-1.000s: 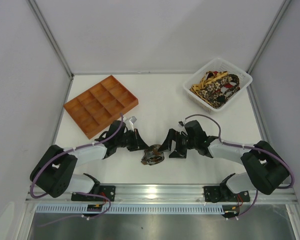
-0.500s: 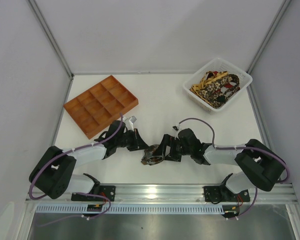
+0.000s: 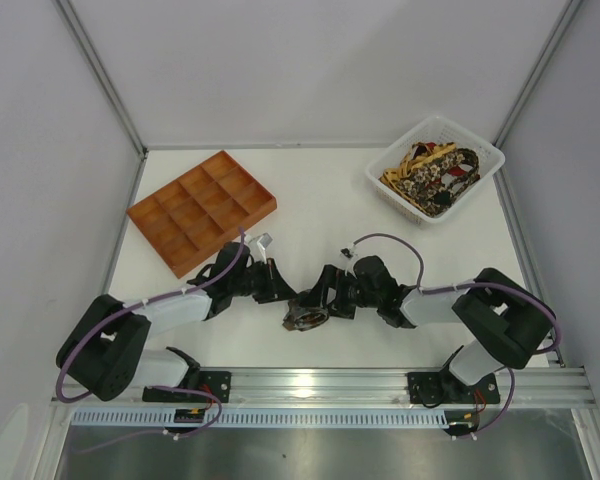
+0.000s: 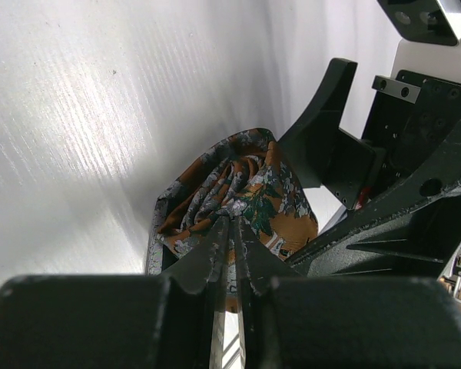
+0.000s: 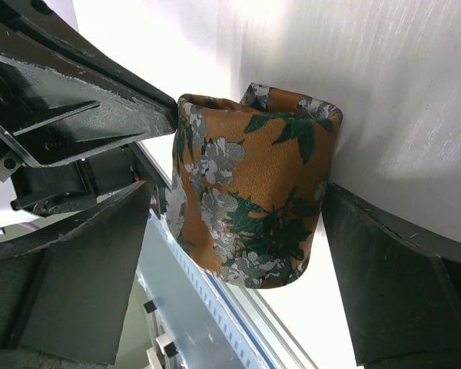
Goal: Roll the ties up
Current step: Roll the tie
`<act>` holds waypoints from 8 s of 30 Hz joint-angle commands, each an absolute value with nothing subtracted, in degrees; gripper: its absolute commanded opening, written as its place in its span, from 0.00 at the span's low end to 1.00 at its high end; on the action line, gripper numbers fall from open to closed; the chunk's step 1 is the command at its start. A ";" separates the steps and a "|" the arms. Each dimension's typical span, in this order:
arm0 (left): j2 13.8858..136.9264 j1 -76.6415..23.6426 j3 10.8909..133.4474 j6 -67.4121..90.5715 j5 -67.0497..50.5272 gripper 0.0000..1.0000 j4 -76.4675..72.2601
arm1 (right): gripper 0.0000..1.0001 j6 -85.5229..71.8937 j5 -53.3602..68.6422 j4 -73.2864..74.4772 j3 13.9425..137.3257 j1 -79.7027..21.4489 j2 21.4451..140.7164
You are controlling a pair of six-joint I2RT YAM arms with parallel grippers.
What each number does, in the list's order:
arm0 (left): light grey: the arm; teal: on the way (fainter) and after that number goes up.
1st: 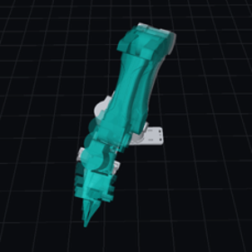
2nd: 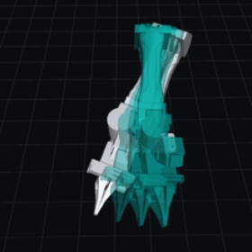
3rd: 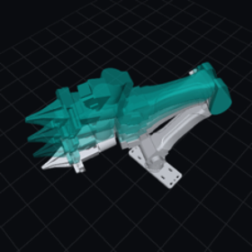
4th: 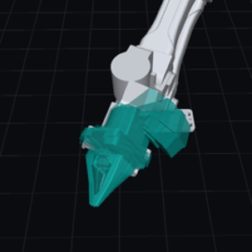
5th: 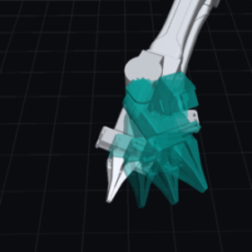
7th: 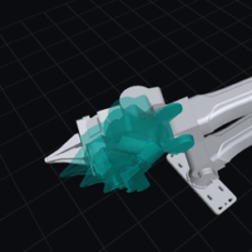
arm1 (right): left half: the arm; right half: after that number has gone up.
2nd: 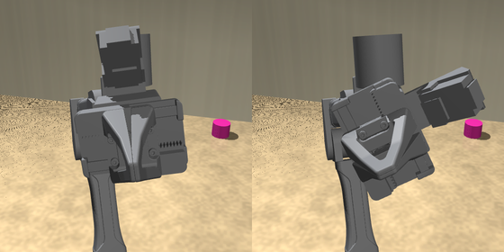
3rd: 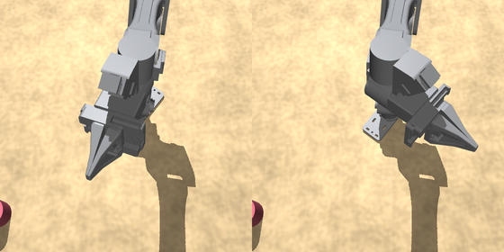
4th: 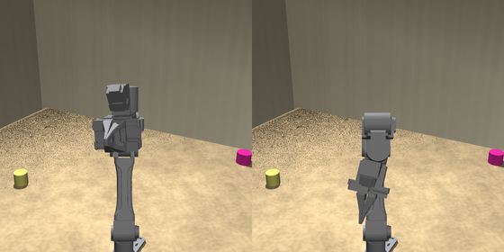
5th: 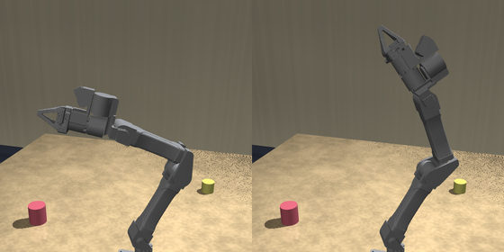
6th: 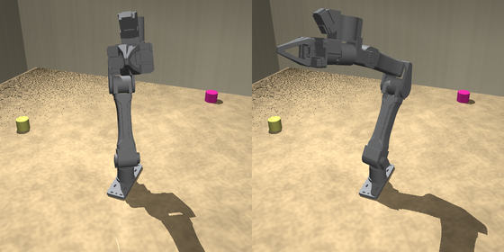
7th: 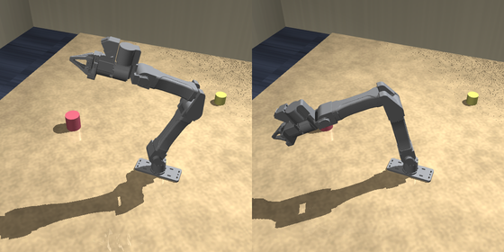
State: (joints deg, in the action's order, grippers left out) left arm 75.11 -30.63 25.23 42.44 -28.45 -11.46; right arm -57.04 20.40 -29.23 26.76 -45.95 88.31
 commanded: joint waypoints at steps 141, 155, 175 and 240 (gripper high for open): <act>65.97 -29.55 42.09 31.03 -17.57 0.35 17.49 | 0.03 -54.56 8.70 14.51 27.60 -49.47 64.42; 89.37 -25.58 50.89 27.77 -25.30 0.29 9.59 | 0.00 -59.76 0.09 9.94 30.06 -58.53 64.51; 96.50 -27.77 51.25 22.67 -32.08 0.43 10.99 | 0.00 -60.91 -1.58 5.71 35.33 -58.36 78.04; 82.18 -26.01 15.74 43.16 -42.81 0.89 -40.34 | 0.00 -40.26 32.96 -1.50 39.99 -40.61 85.34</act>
State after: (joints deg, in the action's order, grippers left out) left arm 81.65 -25.39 16.80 43.59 -43.22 -34.59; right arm -41.30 31.00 2.07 40.56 -41.10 84.97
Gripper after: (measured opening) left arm 0.889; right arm 0.010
